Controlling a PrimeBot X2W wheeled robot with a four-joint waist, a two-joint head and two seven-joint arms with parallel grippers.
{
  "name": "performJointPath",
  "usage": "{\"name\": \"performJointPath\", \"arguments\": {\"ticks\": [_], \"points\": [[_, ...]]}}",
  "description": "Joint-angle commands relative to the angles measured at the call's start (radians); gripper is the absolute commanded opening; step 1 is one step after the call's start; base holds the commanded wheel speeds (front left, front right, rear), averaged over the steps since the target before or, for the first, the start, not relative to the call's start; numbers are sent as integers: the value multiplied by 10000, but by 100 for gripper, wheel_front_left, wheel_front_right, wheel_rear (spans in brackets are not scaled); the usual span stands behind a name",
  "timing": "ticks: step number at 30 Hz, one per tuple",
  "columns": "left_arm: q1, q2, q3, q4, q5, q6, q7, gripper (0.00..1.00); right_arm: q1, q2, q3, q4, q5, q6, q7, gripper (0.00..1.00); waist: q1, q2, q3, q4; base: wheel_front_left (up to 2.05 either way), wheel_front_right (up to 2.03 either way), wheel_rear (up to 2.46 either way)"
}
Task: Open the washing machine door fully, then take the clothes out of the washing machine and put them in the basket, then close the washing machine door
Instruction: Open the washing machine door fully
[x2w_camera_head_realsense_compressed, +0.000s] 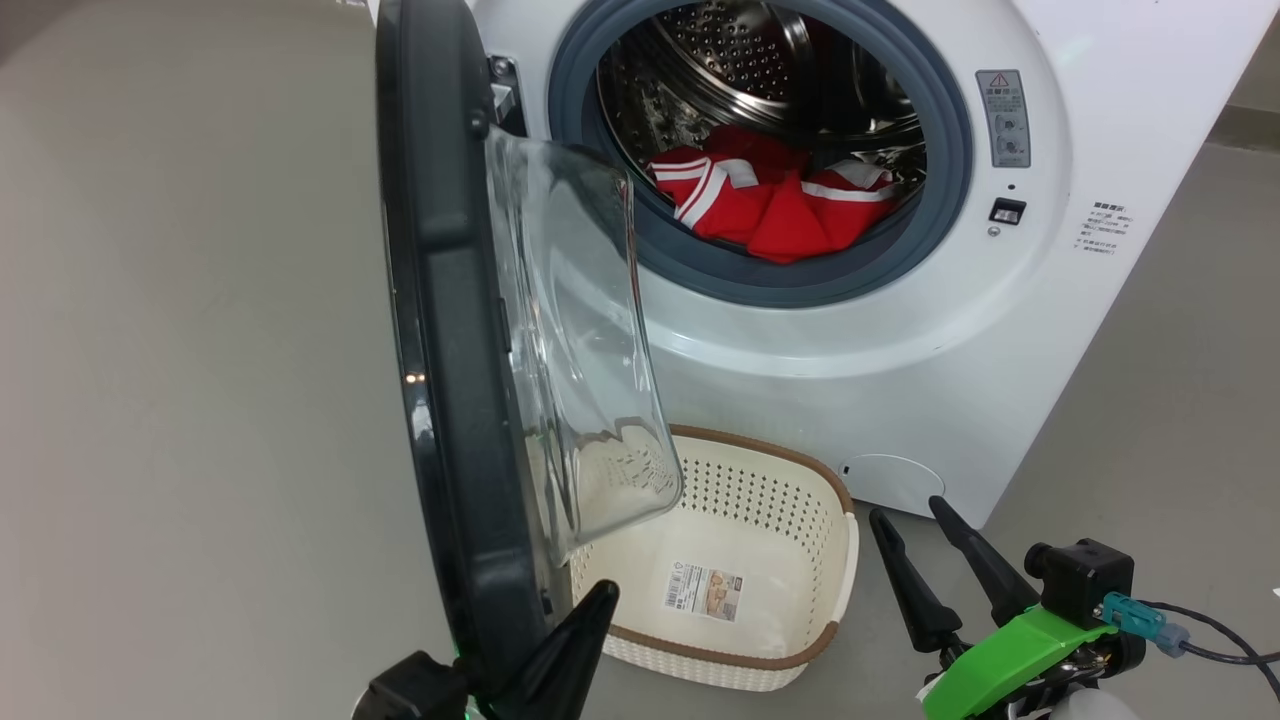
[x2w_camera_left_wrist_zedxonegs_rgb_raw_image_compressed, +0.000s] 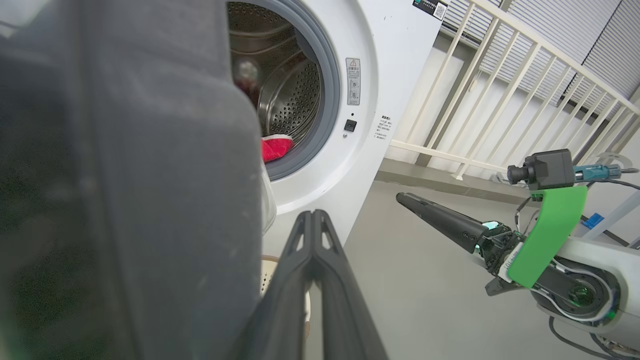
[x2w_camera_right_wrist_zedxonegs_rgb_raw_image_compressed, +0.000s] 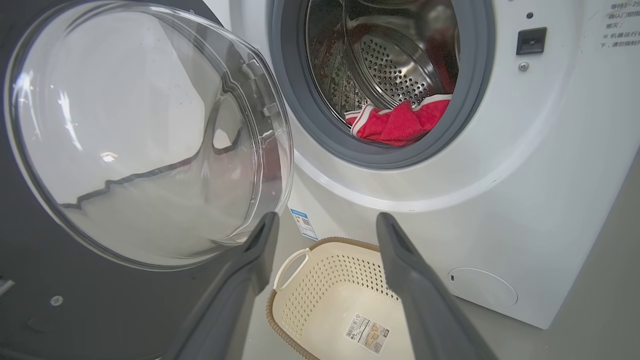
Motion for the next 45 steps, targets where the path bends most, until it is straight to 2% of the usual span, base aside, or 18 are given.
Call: {"name": "performJointPath", "arguments": {"ticks": [1, 33, 45], "points": [[-382, 128, 590, -140, -103, 216, -181, 0, -346, 9, 192, -221, 36, 16, -122, 100, 0, 0, 0, 27, 0, 0, 0], [-312, 1483, 2627, -177, -678, 1171, -338, 0, -391, 121, 112, -196, -22, 16, -122, 100, 0, 0, 165, 865, 0, 0, 0], [-918, 2117, 3311, 732, -981, 1183, -138, 0, -493, 198, 109, -228, -79, 16, -122, 100, 0, 0, 466, 1139, 0, 0, 0]]}}
